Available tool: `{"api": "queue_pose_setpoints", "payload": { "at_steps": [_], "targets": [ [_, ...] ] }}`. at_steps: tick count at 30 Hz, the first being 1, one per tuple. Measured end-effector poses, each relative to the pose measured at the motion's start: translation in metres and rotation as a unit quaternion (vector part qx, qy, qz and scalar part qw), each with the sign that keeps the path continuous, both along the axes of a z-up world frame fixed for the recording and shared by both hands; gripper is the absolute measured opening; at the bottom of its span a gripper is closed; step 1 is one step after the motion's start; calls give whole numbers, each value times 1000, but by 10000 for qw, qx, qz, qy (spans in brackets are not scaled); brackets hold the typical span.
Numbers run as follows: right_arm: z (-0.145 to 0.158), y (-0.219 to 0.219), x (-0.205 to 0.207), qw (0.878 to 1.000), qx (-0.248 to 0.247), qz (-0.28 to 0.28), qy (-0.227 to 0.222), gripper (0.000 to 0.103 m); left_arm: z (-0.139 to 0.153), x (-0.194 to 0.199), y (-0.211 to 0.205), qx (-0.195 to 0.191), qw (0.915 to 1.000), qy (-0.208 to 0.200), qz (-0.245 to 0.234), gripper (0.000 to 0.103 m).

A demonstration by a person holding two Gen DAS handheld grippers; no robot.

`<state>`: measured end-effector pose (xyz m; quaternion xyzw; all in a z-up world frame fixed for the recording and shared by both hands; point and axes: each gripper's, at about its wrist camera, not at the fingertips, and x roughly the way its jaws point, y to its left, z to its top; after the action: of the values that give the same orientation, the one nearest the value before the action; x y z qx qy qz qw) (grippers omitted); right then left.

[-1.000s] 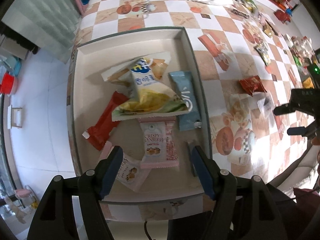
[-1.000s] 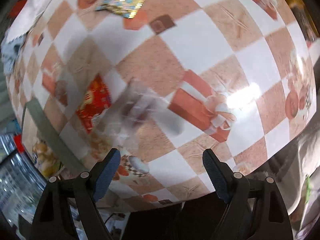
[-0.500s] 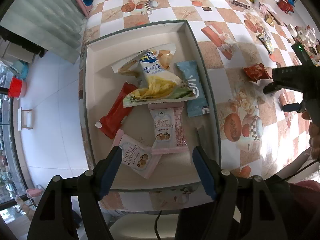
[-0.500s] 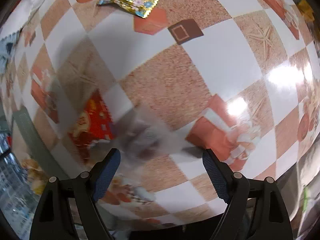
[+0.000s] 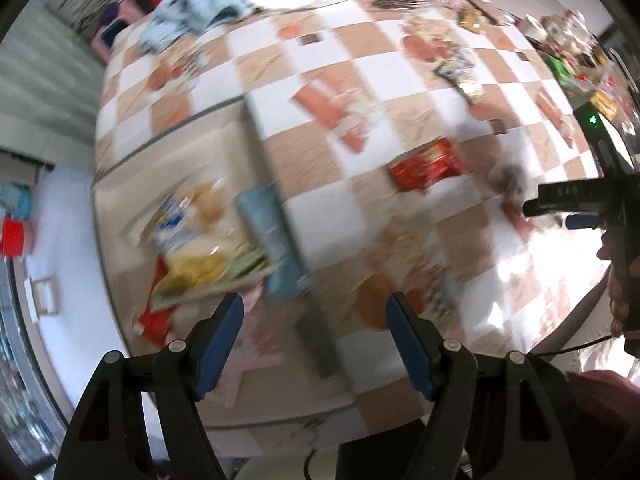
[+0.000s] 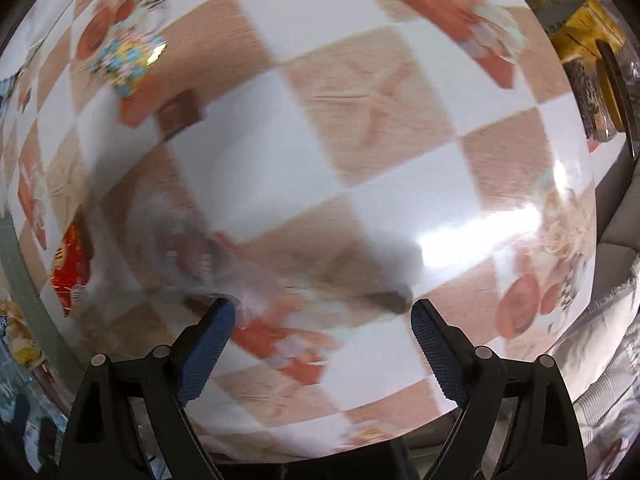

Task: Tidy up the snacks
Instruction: 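Move both open tools back to the snacks on the table, then grasp the red printed packet with left tool while right grasps a clear wrapped candy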

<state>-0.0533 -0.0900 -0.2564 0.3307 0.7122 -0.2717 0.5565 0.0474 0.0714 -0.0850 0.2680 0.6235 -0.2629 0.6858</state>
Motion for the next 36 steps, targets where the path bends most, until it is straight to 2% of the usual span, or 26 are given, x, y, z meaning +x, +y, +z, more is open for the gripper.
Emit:
{"api": "queue_pose_setpoints", "payload": {
  "at_steps": [5,7,10,13,17,20,23,25,31,33,36],
  "targets": [
    [5,-13,-13,9999,-4,162,-52,91,-2,-1,-46,-75,9992,-89,-381,78],
    [14,-24,-16,9990,-1,404,-172,91,-6,1,-64,-36,9984,-152,-535,78],
    [27,-11,-9,9936,-107,1066,-351,91,-16,1,-82,80,9968,-266,-756,78],
    [40,9,6,9770,-339,2044,-510,91,-27,2,-101,169,9941,-384,-1004,78],
    [47,40,29,9407,-580,3282,-634,91,-44,4,-121,283,9894,-440,-1356,78],
    [48,61,48,9235,-664,3719,-666,91,-55,5,-130,347,9857,-423,-1593,78],
    [42,77,63,9141,-642,3949,-658,91,-68,6,-135,464,9820,-409,-1785,78],
    [36,72,74,9094,-603,4067,-628,91,-75,9,-136,501,9819,-381,-1788,78],
    [4,85,79,9040,-506,4211,-546,91,-88,16,-138,574,9838,-267,-1678,78],
    [-1,81,79,9054,-487,4187,-504,102,-91,16,-139,581,9836,-264,-1689,78],
    [-14,72,90,9185,-136,3925,-468,103,-92,19,-141,535,9848,-219,-1638,78]
  ]
}}
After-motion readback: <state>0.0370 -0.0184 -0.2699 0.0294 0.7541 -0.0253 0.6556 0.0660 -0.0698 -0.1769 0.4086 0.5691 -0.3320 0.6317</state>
